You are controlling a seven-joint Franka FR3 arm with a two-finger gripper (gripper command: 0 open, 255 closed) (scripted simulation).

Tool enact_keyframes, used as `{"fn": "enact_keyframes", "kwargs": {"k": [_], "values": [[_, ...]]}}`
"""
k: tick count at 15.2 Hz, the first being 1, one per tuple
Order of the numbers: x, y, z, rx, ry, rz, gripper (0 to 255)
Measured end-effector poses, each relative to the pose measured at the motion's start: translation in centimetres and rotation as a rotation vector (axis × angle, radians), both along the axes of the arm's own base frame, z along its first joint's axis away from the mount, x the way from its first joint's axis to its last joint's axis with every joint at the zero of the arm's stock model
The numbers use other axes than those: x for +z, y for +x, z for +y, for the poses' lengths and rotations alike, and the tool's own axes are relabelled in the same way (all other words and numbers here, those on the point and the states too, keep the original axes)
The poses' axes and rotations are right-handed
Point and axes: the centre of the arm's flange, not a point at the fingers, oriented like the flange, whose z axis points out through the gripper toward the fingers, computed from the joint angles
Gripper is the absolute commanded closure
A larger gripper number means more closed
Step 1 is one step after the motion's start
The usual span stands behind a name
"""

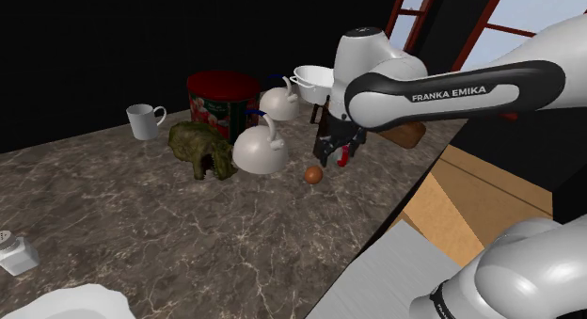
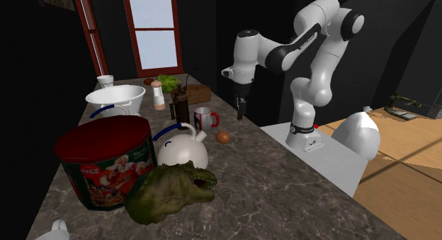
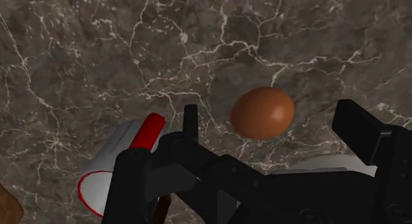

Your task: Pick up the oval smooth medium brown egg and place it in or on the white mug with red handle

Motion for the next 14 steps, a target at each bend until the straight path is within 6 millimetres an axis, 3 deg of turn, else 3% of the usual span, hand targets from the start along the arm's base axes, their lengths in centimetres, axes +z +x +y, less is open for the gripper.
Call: {"fn": "enact_keyframes", "kwargs": {"k": [7,14], "values": [[-6.7,6.1,0.7,-0.138,-0.018,-0.020,0],[-10.9,6.9,0.1,-0.160,-0.020,-0.024,0]]}}
